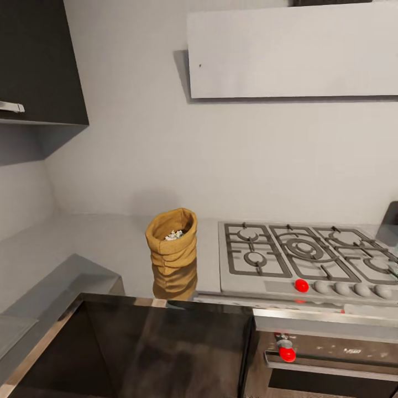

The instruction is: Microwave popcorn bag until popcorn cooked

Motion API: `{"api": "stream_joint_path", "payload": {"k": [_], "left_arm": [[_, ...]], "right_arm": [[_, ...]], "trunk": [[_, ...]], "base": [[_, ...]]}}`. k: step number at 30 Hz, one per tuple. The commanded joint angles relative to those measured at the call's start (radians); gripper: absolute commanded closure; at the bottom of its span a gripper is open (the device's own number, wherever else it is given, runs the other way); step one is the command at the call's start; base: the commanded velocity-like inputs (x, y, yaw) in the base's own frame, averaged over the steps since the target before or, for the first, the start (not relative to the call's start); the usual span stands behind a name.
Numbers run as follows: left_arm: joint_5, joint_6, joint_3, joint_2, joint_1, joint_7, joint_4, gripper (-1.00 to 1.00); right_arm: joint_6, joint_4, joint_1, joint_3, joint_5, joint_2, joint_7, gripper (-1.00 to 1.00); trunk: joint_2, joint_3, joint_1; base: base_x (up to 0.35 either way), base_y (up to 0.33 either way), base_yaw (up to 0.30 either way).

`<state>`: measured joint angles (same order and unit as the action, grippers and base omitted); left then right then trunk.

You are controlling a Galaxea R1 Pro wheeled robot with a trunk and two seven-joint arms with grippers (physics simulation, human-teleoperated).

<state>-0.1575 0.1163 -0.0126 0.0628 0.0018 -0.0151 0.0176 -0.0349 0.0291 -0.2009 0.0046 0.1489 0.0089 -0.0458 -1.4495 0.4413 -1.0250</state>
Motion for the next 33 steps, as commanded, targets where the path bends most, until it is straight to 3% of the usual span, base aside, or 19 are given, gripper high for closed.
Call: {"api": "stream_joint_path", "payload": {"k": [1,14,33], "left_arm": [[-0.006,0.003,0.001,0.0,0.0,-0.002,0.001,-1.0],[-0.005,0.003,0.002,0.0,0.0,-0.002,0.001,-1.0],[-0.005,0.005,0.002,0.0,0.0,0.0,0.001,-1.0]], "right_arm": [[-0.005,0.003,-0.002,0.0,0.009,0.0,-0.005,-1.0],[-0.005,0.003,-0.002,0.001,0.009,0.0,-0.005,-1.0],[-0.002,0.003,-0.002,0.001,0.009,0.0,-0.005,-1.0]], "trunk": [[0.0,0.001,0.0],[0.0,0.001,0.0],[0.0,0.001,0.0]], "base": [[0.076,0.066,0.0],[0.131,0.12,0.0],[0.067,0.005,0.0]]}}
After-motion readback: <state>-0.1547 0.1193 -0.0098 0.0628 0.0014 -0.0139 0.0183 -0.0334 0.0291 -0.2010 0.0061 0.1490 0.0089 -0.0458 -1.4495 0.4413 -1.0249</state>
